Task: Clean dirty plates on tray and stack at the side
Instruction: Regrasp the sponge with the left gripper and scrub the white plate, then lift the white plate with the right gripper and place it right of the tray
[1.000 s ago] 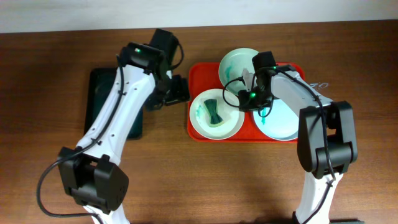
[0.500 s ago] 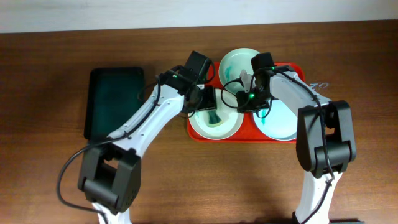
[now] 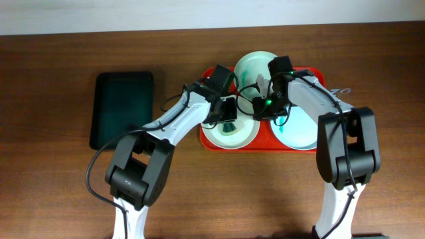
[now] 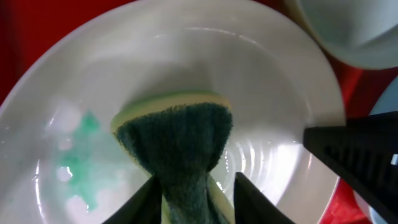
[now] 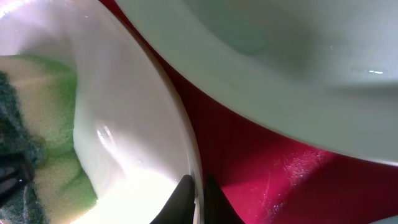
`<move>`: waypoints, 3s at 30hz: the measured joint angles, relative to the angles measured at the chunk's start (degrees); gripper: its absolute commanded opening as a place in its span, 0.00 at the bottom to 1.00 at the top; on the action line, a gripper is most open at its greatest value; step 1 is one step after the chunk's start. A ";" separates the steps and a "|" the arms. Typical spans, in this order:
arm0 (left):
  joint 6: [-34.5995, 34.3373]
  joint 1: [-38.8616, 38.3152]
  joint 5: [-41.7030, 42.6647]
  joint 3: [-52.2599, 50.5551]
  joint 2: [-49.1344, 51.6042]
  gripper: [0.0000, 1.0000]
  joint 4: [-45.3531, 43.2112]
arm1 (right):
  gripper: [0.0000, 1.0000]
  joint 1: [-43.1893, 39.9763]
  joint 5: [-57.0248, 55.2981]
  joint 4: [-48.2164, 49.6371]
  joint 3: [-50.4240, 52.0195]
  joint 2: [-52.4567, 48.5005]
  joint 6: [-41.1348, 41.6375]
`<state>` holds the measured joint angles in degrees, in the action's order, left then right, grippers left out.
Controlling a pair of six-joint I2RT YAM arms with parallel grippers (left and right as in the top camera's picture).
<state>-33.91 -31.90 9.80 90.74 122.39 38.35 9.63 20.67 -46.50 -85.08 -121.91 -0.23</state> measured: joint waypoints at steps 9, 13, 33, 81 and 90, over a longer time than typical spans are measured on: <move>-0.17 -0.39 -4.09 0.66 2.03 0.00 3.82 | 0.09 0.00 -0.02 -0.24 0.00 0.00 0.02; -0.17 0.87 -14.08 4.15 2.60 0.00 14.82 | 0.09 0.00 0.00 -0.42 0.00 0.00 0.00; 0.66 2.56 -14.69 15.37 10.25 0.00 17.33 | 0.04 0.13 0.22 -0.87 0.00 -0.11 0.00; 3.30 25.92 -24.59 9.97 -18.75 0.00 37.27 | 0.98 -50.01 -1.97 -22.14 -32.94 -14.03 3.26; 3.30 25.92 -23.93 9.97 -18.73 0.00 37.29 | 1.00 -31.54 12.26 -34.69 -55.67 -12.79 -11.02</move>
<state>-30.61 -5.98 -14.13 100.71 103.66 75.64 -21.91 32.93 -81.19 -140.75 -134.69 -11.25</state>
